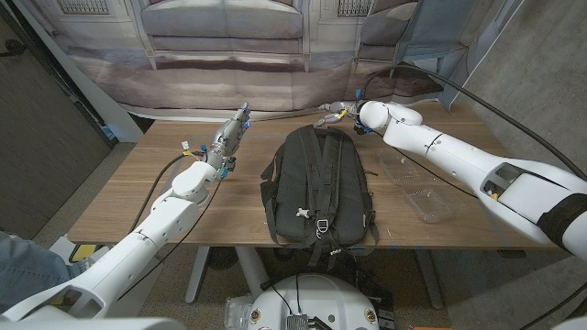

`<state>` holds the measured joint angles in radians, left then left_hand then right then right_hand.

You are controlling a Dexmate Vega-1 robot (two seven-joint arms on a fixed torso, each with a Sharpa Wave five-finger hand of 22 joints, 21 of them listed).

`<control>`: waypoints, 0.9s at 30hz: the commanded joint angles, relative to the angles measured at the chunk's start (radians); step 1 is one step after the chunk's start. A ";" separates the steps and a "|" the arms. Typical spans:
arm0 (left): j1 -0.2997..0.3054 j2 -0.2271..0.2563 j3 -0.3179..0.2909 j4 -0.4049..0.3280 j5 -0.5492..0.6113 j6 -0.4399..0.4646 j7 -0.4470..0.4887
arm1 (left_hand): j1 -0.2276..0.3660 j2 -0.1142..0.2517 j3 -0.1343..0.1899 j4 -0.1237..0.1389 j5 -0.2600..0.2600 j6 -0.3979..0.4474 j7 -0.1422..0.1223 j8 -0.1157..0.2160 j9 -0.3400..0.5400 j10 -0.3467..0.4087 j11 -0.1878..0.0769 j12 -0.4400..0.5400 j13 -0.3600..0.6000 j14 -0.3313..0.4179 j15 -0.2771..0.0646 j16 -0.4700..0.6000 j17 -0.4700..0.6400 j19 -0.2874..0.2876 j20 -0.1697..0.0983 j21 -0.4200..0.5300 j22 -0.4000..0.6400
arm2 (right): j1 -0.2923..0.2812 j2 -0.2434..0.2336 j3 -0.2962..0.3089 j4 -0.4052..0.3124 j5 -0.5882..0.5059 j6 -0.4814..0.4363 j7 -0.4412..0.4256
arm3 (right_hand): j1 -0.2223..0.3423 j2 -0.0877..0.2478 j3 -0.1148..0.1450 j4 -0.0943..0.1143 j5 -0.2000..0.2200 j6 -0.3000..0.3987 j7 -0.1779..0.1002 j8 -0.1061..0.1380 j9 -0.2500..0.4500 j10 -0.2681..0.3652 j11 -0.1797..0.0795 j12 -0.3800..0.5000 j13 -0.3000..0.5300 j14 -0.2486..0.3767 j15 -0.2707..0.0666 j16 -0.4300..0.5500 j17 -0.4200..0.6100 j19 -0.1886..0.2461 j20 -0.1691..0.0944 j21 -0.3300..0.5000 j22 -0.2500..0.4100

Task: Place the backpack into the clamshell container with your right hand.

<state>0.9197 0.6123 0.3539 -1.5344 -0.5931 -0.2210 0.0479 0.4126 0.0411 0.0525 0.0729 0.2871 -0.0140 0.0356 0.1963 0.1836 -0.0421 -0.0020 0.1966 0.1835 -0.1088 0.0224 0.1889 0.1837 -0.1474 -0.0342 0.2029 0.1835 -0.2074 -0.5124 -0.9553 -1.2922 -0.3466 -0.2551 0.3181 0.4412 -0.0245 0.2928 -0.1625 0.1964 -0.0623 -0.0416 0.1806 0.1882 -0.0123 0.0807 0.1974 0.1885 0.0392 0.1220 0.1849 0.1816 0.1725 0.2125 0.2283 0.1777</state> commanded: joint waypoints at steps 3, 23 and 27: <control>0.002 -0.002 0.002 0.002 -0.001 0.001 -0.001 | 0.003 0.014 -0.008 0.003 -0.005 0.003 0.001 0.003 0.002 -0.002 -0.006 0.004 0.003 -0.003 0.004 -0.002 0.001 -0.012 0.002 -0.002 0.004 | 0.020 0.015 -0.022 0.030 -0.005 -0.024 0.027 | -0.009 -0.023 -0.016 0.010 0.007 -0.031 0.025 -0.002 0.003 0.005 0.016 0.011 0.000 0.001 0.009 0.003 0.001 0.019 0.003 -0.007 0.003; 0.018 0.000 -0.004 -0.005 -0.003 -0.006 0.004 | 0.003 0.016 -0.011 0.004 -0.006 0.004 -0.001 0.002 0.002 -0.002 -0.007 0.004 0.003 -0.008 0.004 -0.003 0.001 -0.028 0.008 -0.006 0.004 | 0.065 0.043 -0.068 0.079 -0.019 -0.056 0.088 | -0.017 -0.042 -0.032 0.019 0.016 -0.114 0.045 -0.005 0.004 0.013 0.029 0.013 -0.001 0.038 0.014 0.010 0.000 0.085 0.001 0.005 0.005; 0.019 0.001 -0.004 -0.004 -0.004 -0.007 0.002 | 0.003 0.016 -0.011 0.004 -0.006 0.004 -0.001 0.002 0.002 -0.002 -0.008 0.004 0.003 -0.009 0.004 -0.003 0.001 -0.030 0.010 -0.006 0.004 | 0.075 0.048 -0.078 0.087 -0.023 -0.065 0.101 | -0.018 -0.043 -0.033 0.020 0.016 -0.115 0.046 -0.003 0.004 0.014 0.031 0.014 -0.001 0.039 0.015 0.010 0.000 0.090 0.002 0.006 0.005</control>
<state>0.9322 0.6114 0.3520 -1.5371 -0.5943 -0.2196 0.0511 0.4179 0.0464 0.0484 0.0770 0.2871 -0.0140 0.0356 0.1963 0.1836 -0.0421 -0.0020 0.1966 0.1835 -0.1125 0.0261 0.1889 0.1813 -0.1707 -0.0253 0.2030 0.1835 -0.1601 -0.4800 -1.0055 -1.2316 -0.3590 -0.2985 0.3834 0.4201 -0.0619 0.2661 -0.1444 0.2043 -0.1630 0.0019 0.1738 0.1882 -0.0002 0.1041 0.2050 0.1861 0.0718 0.1321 0.1926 0.1817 0.2532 0.2140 0.2265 0.1793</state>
